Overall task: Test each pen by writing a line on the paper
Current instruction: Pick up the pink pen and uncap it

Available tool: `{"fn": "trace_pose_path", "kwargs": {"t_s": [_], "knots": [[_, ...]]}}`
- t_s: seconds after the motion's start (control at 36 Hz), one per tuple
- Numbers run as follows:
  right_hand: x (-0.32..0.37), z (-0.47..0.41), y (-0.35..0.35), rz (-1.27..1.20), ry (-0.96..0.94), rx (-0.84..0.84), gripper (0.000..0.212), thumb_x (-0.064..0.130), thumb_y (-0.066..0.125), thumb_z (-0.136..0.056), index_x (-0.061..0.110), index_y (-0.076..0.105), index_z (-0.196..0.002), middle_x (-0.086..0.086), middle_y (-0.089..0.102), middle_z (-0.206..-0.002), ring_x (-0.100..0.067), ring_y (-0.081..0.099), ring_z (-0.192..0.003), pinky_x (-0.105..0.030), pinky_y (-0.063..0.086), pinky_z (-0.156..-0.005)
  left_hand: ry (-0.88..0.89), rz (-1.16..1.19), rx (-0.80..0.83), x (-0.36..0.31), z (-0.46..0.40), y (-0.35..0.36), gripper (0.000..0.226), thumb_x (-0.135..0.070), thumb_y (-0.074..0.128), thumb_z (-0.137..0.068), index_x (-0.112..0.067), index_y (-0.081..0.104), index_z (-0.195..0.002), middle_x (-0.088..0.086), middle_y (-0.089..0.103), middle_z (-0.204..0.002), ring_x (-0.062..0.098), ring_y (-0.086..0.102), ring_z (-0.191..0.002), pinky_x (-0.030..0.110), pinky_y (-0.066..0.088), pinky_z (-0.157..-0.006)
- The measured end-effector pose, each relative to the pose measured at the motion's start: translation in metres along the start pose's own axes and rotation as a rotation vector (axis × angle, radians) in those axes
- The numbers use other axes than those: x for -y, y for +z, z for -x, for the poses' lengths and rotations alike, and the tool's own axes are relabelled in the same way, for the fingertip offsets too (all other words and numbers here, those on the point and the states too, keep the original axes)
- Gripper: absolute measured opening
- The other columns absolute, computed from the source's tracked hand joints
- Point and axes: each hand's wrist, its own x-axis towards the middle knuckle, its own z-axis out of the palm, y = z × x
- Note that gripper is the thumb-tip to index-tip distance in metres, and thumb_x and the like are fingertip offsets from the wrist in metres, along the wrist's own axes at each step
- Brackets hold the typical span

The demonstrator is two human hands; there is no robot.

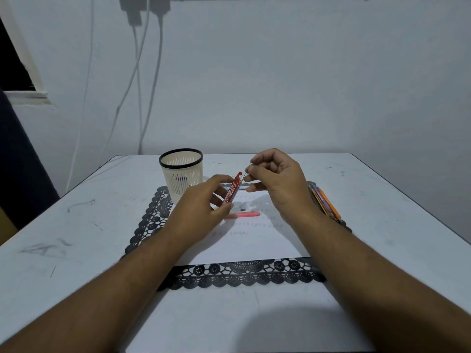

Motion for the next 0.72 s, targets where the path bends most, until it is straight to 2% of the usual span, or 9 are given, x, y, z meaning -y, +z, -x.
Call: {"fn": "trace_pose_path", "kwargs": {"t_s": [0.22,0.33,0.53,0.61,0.72], "knots": [[0.002,0.0,0.0,0.005,-0.004,-0.006,0.006,0.004,0.072,-0.094,0.008,0.071,-0.098,-0.017,0.072,-0.09,-0.028,0.075,-0.084,-0.038,0.064,-0.07,-0.029,0.074,0.017,-0.001,-0.001,0.002,0.052,-0.014,0.078,-0.09,-0.035,0.059,-0.133,-0.011,0.07,-0.099,0.001,0.072,-0.08,0.028,0.062,-0.074],[0.004,-0.001,0.0,-0.031,-0.008,-0.024,0.007,0.003,0.072,-0.094,0.01,0.072,-0.096,-0.01,0.073,-0.086,-0.024,0.074,-0.082,-0.038,0.063,-0.067,-0.041,0.132,0.014,0.0,-0.001,0.003,0.052,-0.012,0.078,-0.089,-0.035,0.059,-0.133,-0.009,0.07,-0.098,0.005,0.074,-0.08,0.037,0.064,-0.074],[0.014,-0.006,-0.006,-0.196,-0.052,-0.181,0.013,0.001,0.071,-0.094,0.013,0.07,-0.091,-0.006,0.07,-0.083,-0.021,0.068,-0.075,-0.032,0.058,-0.059,-0.041,0.191,0.039,0.002,-0.001,0.005,0.06,-0.009,0.076,-0.089,-0.037,0.057,-0.137,-0.007,0.069,-0.099,0.011,0.074,-0.081,0.041,0.064,-0.073],[0.014,-0.011,-0.011,-0.26,-0.023,-0.254,0.012,0.001,0.067,-0.096,0.012,0.069,-0.093,-0.004,0.066,-0.081,-0.019,0.066,-0.074,-0.031,0.057,-0.058,-0.052,0.278,0.041,0.002,-0.001,0.004,0.067,-0.001,0.074,-0.088,-0.04,0.056,-0.14,-0.001,0.066,-0.098,0.019,0.074,-0.078,0.041,0.065,-0.071],[0.006,-0.016,-0.019,-0.265,0.058,-0.274,0.01,0.002,0.065,-0.098,0.011,0.067,-0.095,-0.005,0.064,-0.082,-0.022,0.067,-0.075,-0.031,0.058,-0.058,-0.078,0.4,0.04,0.002,-0.004,0.003,0.069,0.002,0.073,-0.088,-0.042,0.055,-0.139,0.008,0.066,-0.097,0.035,0.074,-0.078,0.049,0.064,-0.072]]}}
